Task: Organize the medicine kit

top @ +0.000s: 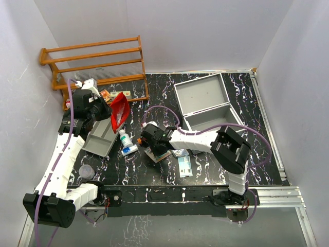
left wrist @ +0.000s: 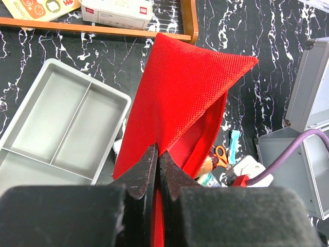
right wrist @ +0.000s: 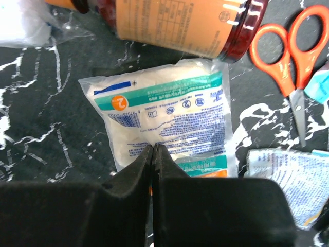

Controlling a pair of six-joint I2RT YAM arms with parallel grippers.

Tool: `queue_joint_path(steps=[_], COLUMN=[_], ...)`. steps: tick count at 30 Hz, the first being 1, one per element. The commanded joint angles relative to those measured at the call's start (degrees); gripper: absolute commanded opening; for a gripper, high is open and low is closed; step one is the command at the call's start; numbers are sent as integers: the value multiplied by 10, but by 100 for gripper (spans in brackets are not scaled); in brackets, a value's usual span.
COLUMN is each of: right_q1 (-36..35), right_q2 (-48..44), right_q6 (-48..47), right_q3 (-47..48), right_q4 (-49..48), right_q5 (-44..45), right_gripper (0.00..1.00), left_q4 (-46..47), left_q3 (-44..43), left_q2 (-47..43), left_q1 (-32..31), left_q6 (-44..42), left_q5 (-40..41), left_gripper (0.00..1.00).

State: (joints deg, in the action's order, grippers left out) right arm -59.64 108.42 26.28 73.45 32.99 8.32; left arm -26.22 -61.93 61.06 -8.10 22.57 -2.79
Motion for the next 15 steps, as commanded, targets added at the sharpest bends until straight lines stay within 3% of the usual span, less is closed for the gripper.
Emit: queue_joint_path(steps=[1,15], right_q1=[-2,-2], right_q2=[-67,-257], right_q6=[69,163], right_q3=[-7,-122], right_q4=[-38,-228], right_q5=[-35,-6], right_gripper=[0,0], left_q4=[5,22], left_q3=[-19,4], left_q2=[-23,-33], left_q1=[-2,-2], left_q6=[2,6], left_q5=[0,-44], left_gripper=[0,0])
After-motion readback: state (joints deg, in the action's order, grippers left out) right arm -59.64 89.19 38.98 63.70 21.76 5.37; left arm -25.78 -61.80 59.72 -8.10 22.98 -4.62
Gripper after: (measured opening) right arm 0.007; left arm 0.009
